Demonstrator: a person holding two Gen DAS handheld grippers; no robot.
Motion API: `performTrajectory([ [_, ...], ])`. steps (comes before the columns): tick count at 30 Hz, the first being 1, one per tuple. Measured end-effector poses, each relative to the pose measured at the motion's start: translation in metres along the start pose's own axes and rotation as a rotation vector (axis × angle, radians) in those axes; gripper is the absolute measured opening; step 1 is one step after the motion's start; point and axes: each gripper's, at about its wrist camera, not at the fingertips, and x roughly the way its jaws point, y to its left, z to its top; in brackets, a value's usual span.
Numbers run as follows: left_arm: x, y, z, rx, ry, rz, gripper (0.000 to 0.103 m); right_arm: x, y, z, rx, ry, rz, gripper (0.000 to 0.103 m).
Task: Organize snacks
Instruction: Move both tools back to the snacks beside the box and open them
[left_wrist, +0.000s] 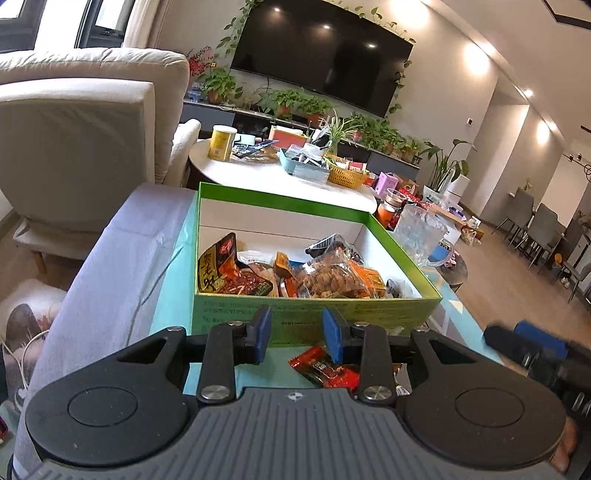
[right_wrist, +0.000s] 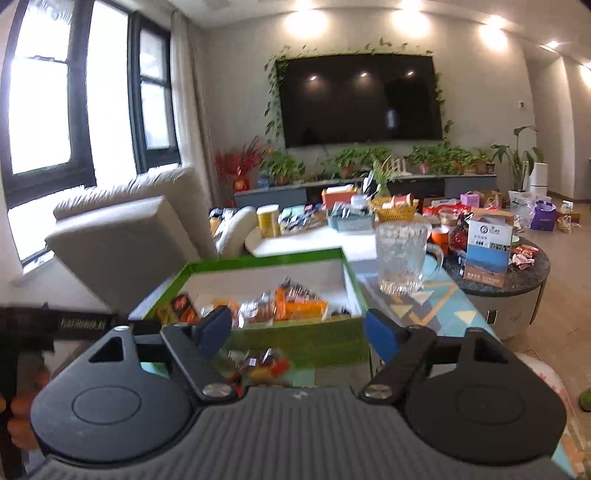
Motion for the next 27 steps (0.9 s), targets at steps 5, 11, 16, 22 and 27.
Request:
performTrajectory([
  [5, -0.006, 0.001, -0.001, -0.003, -0.010, 0.019, 0.029, 0.002, 0.004, -0.021, -0.018, 0.115, 0.078, 0.053],
  [11, -0.009, -0.001, -0.004, 0.001, -0.005, 0.034, 0.030, 0.016, 0.017, -0.047, 0.030, 0.319, 0.197, 0.053],
  [16, -0.010, 0.001, -0.007, 0.003, 0.001, 0.042, 0.030, 0.023, 0.039, -0.060, -0.003, 0.379, 0.238, 0.052],
  [22, -0.010, 0.005, -0.008, -0.004, 0.008, 0.049, 0.030, 0.038, 0.048, -0.067, -0.022, 0.412, 0.191, 0.052],
  [27, -0.006, 0.006, -0.011, -0.007, 0.028, 0.049, 0.030, 0.035, 0.053, -0.071, -0.108, 0.396, 0.146, 0.045],
])
